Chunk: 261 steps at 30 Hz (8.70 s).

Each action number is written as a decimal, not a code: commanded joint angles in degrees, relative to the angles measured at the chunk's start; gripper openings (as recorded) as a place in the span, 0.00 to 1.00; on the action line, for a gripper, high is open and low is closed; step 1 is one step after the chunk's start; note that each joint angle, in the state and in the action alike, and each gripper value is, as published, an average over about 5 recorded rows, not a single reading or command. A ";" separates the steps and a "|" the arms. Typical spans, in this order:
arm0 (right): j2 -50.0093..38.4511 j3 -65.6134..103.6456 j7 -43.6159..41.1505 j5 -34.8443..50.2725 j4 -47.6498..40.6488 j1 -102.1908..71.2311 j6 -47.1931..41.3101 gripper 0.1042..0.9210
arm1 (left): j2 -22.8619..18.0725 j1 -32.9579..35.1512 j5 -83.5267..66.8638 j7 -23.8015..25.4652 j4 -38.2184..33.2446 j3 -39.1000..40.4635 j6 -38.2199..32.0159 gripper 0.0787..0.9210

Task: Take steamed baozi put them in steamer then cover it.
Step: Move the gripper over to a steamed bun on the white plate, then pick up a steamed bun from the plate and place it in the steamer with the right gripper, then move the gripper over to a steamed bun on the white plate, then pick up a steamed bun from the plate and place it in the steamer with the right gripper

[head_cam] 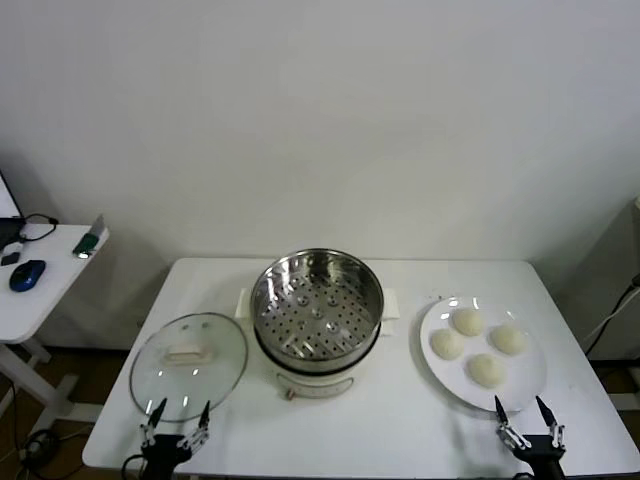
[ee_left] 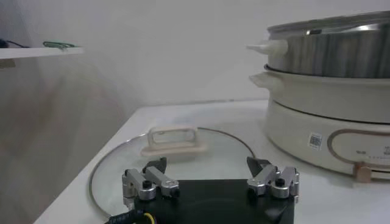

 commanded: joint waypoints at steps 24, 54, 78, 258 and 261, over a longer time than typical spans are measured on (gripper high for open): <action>-40.77 -79.19 -65.63 -23.25 -27.57 106.34 -16.61 0.88 | 0.06 2.31 1.24 0.13 -1.75 1.72 -3.01 0.88; -10.61 -98.22 -70.06 -22.33 -54.94 110.57 -16.57 0.88 | -1.34 2.19 3.01 0.58 0.45 -0.22 -5.47 0.88; -6.99 -90.03 -66.10 -28.18 -61.71 103.26 -14.97 0.88 | -1.93 1.70 4.87 0.33 2.20 -0.26 -5.98 0.88; -2.10 -140.31 -49.66 30.46 -9.46 170.20 -39.32 0.66 | -2.01 -0.85 8.04 -1.72 4.23 1.15 -8.69 0.88; 2.68 -136.30 -46.83 35.10 -8.43 168.23 -42.29 0.66 | -1.86 -0.78 8.10 -1.74 4.18 1.36 -8.79 0.88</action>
